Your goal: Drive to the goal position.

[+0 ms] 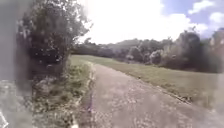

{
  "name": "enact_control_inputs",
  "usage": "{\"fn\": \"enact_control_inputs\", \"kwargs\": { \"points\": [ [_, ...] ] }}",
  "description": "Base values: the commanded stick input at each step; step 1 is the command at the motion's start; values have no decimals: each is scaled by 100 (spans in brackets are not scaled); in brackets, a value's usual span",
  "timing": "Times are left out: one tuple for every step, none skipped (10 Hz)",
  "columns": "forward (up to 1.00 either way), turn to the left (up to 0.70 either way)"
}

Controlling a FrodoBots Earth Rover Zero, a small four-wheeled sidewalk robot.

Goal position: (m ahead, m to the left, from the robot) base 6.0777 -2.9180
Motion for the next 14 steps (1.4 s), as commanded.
{"fn": "enact_control_inputs", "kwargs": {
  "points": [
    [100,0],
    [100,0],
    [100,0],
    [100,0],
    [100,0],
    [100,0],
    [100,0],
    [100,0],
    [100,0],
    [100,0],
    [100,0],
    [100,0],
    [100,0],
    [100,0]
  ]
}}
